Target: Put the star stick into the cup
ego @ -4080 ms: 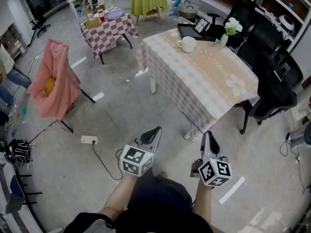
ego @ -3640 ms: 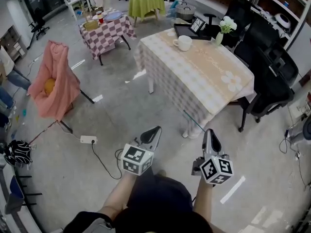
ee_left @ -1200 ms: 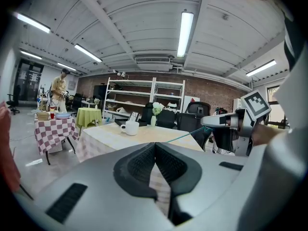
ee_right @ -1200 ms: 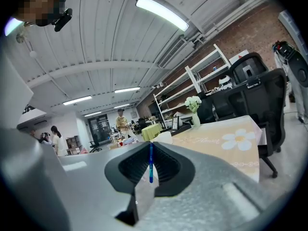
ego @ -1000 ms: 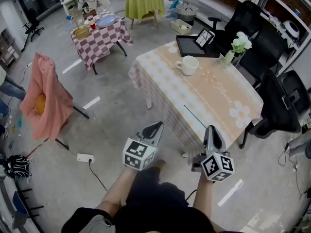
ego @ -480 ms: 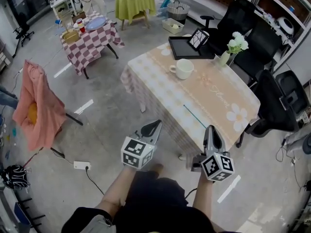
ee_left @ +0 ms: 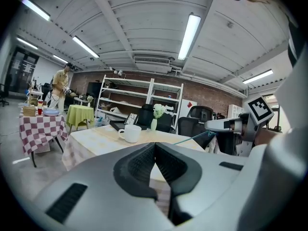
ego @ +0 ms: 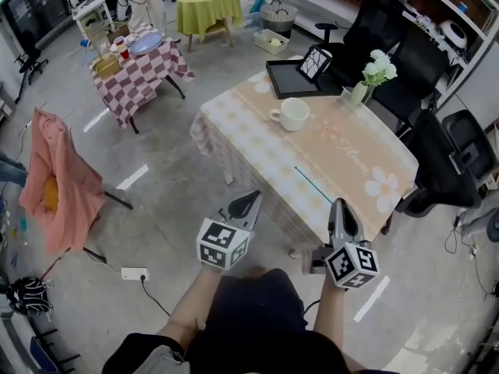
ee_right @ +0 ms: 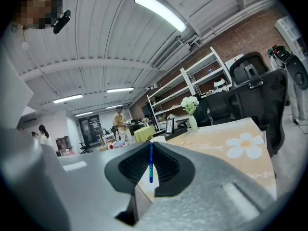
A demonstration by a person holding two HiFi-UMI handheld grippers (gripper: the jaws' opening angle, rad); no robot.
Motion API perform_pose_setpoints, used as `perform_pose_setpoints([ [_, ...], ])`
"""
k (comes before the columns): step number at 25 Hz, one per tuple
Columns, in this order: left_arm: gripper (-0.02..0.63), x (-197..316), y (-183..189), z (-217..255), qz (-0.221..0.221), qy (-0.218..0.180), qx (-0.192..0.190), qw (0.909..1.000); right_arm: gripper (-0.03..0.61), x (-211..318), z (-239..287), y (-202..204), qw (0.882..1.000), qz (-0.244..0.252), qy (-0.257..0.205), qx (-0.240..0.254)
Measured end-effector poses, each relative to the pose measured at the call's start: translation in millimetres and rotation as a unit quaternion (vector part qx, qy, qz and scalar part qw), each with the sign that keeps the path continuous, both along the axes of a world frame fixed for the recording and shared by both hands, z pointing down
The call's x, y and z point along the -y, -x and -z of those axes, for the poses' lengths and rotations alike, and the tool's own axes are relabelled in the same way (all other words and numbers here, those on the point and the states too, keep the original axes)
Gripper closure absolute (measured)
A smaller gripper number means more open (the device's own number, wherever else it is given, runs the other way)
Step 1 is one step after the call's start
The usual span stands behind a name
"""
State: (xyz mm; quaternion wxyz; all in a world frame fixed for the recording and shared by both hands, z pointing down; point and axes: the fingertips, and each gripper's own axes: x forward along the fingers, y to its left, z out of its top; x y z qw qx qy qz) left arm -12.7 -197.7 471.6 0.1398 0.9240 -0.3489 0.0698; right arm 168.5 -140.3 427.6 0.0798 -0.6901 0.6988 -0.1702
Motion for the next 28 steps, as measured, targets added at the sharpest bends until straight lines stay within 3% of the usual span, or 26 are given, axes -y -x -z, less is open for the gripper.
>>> perform_pose_setpoints([
  [14, 0.603, -4, 15, -11, 0.015, 0.018, 0.0, 0.9997, 0.561, 1, -6, -3, 1.0, -0.004, 0.016, 0.004],
  [28, 0.603, 40, 4, -3, 0.017, 0.011, -0.006, 0.9998, 0.561, 44, 7, -13, 1.0, -0.002, 0.014, -0.011],
])
